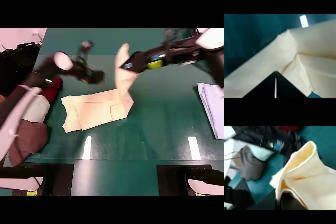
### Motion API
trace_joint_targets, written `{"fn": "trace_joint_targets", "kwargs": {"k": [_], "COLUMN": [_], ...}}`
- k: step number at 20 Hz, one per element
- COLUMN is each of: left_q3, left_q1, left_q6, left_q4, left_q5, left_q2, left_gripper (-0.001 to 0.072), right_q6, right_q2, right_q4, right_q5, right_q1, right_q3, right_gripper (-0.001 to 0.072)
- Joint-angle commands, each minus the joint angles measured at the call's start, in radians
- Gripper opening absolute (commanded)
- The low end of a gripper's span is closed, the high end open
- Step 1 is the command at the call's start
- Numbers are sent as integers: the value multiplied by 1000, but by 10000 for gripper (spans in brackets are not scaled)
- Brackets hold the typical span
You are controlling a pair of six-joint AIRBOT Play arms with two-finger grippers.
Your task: Fold the shirts.
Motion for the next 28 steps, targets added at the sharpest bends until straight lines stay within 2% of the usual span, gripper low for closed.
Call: {"fn": "trace_joint_targets", "kwargs": {"k": [1, 2, 3, 4, 6, 9, 13, 15, 17, 20, 21, 22, 24, 28], "left_q3": [27, 27, 27, 27, 27, 26, 22, 22, 22, 22, 22, 22, 22, 21], "left_q1": [176, 219, 259, 291, 344, 366, 366, 366, 366, 366, 366, 362, 358, 358], "left_q6": [2, 2, 2, 2, 2, 3, 3, 3, 3, 2, 2, 2, 2, 2], "left_q4": [141, 165, 185, 190, 190, 194, 194, 193, 193, 175, 166, 161, 154, 133], "left_q5": [-45, -45, -47, -47, -56, -95, -131, -132, -132, -129, -128, -127, -122, -122], "left_q2": [203, 254, 301, 336, 389, 409, 409, 409, 409, 408, 408, 408, 408, 406], "left_gripper": [24, 24, 24, 24, 24, 25, 24, 25, 24, 25, 24, 24, 25, 25], "right_q6": [-146, -203, -240, -245, -241, -180, -68, -36, 17, 34, 34, 34, 34, -10], "right_q2": [-124, -173, -232, -289, -368, -395, -343, -277, -195, -124, -124, -128, -161, -267], "right_q4": [177, 196, 183, 187, 183, 161, -29, -85, -129, -93, -92, -93, -74, 100], "right_q5": [-187, -232, -256, -250, -172, 1, 145, 135, 60, -74, -90, -107, -111, -129], "right_q1": [224, 285, 343, 382, 404, 316, 112, -1, -121, -244, -261, -266, -248, -168], "right_q3": [2, 11, 44, 88, 170, 204, 115, -18, -188, -399, -435, -466, -485, -484], "right_gripper": [29, 197, 413, 534, 531, 430, 430, 429, 429, 446, 558, 634, 634, 628]}}
